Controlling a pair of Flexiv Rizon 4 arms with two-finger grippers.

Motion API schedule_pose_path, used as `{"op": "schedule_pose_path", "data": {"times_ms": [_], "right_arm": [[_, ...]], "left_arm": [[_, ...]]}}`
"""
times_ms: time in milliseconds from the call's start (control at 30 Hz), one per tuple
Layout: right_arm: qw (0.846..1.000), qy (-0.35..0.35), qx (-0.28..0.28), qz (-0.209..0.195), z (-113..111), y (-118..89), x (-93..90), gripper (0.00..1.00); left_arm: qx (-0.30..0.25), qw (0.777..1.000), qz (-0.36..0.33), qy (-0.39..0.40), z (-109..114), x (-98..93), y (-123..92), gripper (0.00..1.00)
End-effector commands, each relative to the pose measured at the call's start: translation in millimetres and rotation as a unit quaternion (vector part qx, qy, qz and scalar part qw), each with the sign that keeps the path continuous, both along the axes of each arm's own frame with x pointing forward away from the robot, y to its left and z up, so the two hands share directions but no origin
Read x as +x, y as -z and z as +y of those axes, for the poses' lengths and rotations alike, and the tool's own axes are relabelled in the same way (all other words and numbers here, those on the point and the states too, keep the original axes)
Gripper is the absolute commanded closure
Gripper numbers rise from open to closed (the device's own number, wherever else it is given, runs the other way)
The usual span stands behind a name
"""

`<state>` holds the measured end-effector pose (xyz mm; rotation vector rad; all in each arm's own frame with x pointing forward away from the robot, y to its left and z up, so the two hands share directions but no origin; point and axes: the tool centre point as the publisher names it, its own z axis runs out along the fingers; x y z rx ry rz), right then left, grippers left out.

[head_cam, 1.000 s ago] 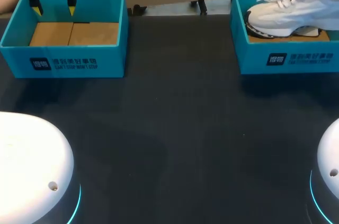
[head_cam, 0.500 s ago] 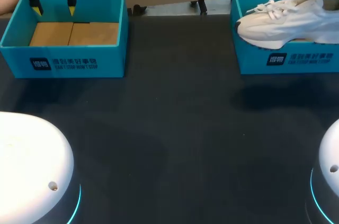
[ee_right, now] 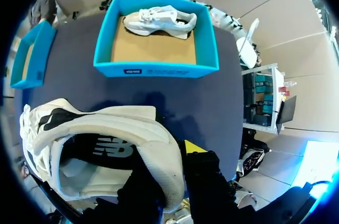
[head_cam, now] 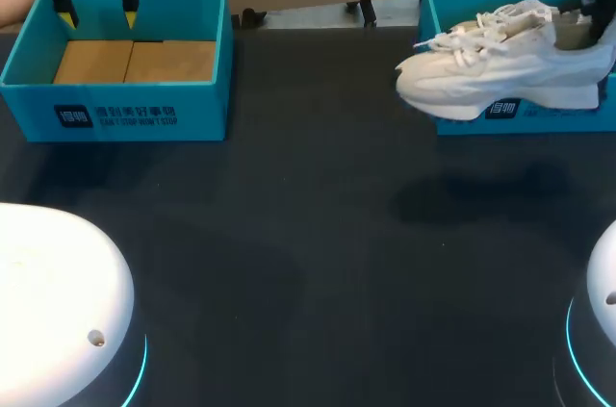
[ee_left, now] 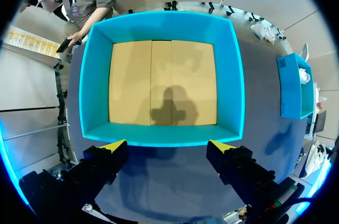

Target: Take the shoe out of the shoebox, open the shoe tongue, remove and reinsert the insole, then place the shoe into the shoebox

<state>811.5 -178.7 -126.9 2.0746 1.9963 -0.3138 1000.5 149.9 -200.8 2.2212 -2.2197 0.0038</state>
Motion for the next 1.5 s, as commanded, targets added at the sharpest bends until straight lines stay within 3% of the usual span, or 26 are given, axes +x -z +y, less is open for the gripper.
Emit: {"op": "schedule_pose_path", "data": {"times_ms": [33,300,1033,1500], "right_arm": [[1.0,0.001,-0.001,-0.015,11.3,0.1,-12.6,1.0],[1.0,-0.013,0.013,0.006,40.7,9.2,-25.4,1.0],[1.0,-0.013,0.013,0.006,40.7,9.2,-25.4,1.0],[1.0,0.024,-0.003,-0.011,96.7,-1.0,-63.1,1.0]], "left_arm": [[0.0,1.0,0.0,0.0,-0.1,-0.3,-0.2,0.0],[0.0,1.0,0.0,0.0,-0.1,-0.3,-0.2,0.0],[0.0,1.0,0.0,0.0,-0.1,-0.3,-0.2,0.0],[0.0,1.0,0.0,0.0,-0.1,-0.3,-0.2,0.0]]}}
